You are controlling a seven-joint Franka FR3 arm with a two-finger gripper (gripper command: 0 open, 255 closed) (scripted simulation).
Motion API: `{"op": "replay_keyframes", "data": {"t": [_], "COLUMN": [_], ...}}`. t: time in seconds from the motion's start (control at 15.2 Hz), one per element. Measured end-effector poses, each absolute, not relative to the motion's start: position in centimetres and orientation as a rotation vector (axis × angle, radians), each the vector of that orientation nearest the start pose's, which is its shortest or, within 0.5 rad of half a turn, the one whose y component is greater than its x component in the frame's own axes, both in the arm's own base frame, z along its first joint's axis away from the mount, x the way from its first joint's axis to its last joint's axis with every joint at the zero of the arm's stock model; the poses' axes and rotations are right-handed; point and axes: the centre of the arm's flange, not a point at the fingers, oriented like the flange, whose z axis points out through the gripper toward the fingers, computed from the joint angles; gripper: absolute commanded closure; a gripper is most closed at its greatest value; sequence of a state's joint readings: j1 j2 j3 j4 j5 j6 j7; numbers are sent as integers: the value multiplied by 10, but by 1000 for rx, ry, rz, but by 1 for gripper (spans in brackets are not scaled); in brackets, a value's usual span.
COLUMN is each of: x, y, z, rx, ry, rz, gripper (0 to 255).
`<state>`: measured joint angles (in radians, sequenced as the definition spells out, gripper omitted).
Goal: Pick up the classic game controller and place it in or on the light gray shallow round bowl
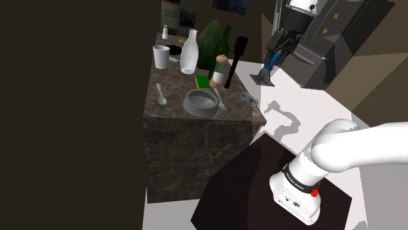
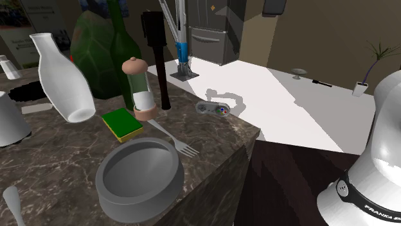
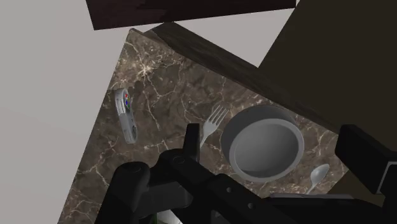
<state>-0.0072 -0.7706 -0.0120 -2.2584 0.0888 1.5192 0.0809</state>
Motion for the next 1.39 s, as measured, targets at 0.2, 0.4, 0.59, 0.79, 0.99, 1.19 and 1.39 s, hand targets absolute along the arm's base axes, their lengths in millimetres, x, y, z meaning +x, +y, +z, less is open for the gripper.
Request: {"op": "replay_keyframes", "data": {"t": [0.2,0.4,0.59,0.79,0.99,1.19,1.39], "x": [313,327,344,358,377,397,411], "y": [-4,-24,-43,-64,-88,-108,-128], "z": [615,587,564,538,511,482,454], "rx": [-3044,-3051,-3059,-3067,-3075,-3083,-3091], "ry": [137,134,129,126,121,117,112], "rz": [-48,-65,-81,-101,-119,-138,-156], "gripper": [0,0,0,0,0,0,0]}}
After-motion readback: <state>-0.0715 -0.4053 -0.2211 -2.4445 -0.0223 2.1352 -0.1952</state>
